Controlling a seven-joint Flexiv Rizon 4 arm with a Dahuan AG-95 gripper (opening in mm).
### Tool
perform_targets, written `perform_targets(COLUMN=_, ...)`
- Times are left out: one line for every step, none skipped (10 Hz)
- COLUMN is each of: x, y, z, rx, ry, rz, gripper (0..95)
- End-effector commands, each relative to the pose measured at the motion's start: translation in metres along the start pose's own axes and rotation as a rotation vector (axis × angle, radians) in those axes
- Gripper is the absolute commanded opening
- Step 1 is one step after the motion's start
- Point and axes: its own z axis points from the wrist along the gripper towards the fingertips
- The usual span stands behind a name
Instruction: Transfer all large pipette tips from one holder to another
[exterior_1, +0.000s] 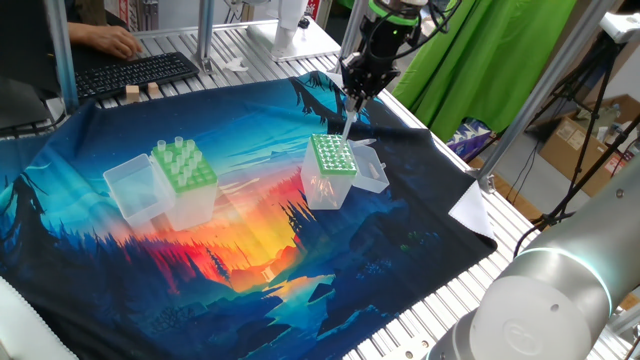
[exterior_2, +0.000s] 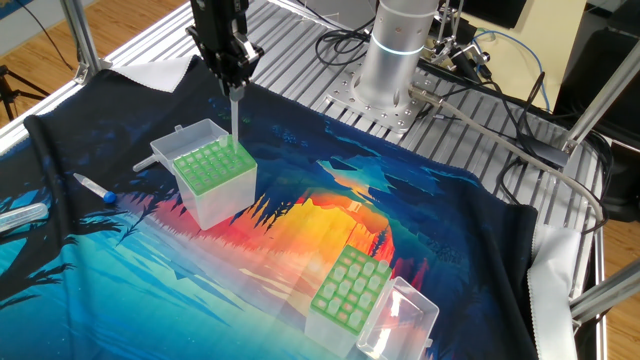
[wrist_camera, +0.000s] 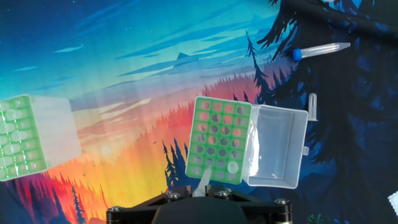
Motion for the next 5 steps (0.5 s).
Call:
perform_targets(x=-0.0022, y=0.0004, z=-0.0004, rx=-0.002, ry=-0.001, rz=0.003, gripper=0.0)
perform_targets(x=-0.0029, y=0.0005, z=0.0001, rx=-0.003, ry=-0.001, rz=0.005, gripper=0.0)
perform_targets(x=-0.0036, y=0.0006, z=0.0013, rx=-0.005, ry=-0.003, rz=0.008, gripper=0.0)
perform_targets(x=-0.0039, y=0.0007, z=0.0023, rx=-0.005, ry=-0.006, rz=0.009, gripper=0.0)
perform_targets(x=-0.0043, y=0.0007, z=0.0037, rx=-0.005, ry=-0.006, rz=0.007, gripper=0.0)
